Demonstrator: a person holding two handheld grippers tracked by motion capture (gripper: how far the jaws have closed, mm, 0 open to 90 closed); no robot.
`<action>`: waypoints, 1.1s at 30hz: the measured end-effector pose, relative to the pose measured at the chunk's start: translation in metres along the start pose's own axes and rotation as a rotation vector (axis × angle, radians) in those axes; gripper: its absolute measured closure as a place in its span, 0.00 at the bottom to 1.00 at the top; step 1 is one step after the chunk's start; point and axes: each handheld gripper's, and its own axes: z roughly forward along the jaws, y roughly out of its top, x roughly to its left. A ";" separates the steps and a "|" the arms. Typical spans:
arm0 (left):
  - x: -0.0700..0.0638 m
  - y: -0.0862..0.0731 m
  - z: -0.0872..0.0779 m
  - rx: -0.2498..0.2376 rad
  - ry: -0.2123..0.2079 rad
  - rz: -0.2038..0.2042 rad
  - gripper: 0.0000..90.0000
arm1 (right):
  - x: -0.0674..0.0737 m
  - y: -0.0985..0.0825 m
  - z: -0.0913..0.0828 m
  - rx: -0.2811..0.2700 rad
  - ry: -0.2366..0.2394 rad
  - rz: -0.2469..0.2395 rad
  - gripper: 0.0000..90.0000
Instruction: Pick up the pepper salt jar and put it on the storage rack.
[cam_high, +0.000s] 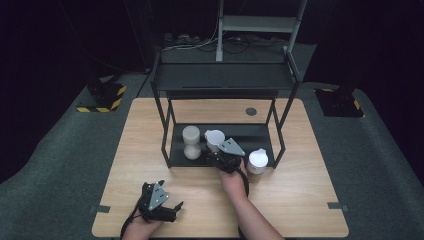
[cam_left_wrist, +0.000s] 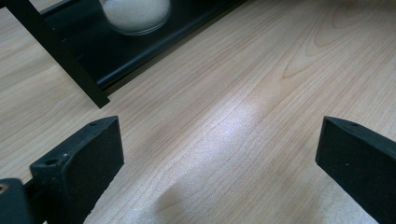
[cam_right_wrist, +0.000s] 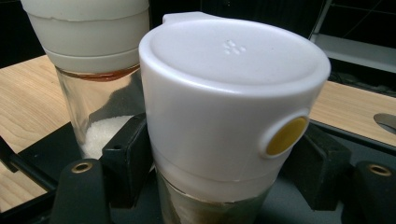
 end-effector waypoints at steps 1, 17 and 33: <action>0.000 0.000 0.000 0.000 0.000 0.000 0.01 | 0.000 0.000 0.000 0.000 0.000 0.000 0.33; 0.000 0.000 0.000 0.002 0.001 0.006 0.01 | 0.001 0.001 -0.006 0.006 0.000 0.010 0.23; -0.001 0.000 0.000 0.006 0.003 0.007 0.01 | 0.007 0.009 -0.024 -0.030 0.005 0.032 0.11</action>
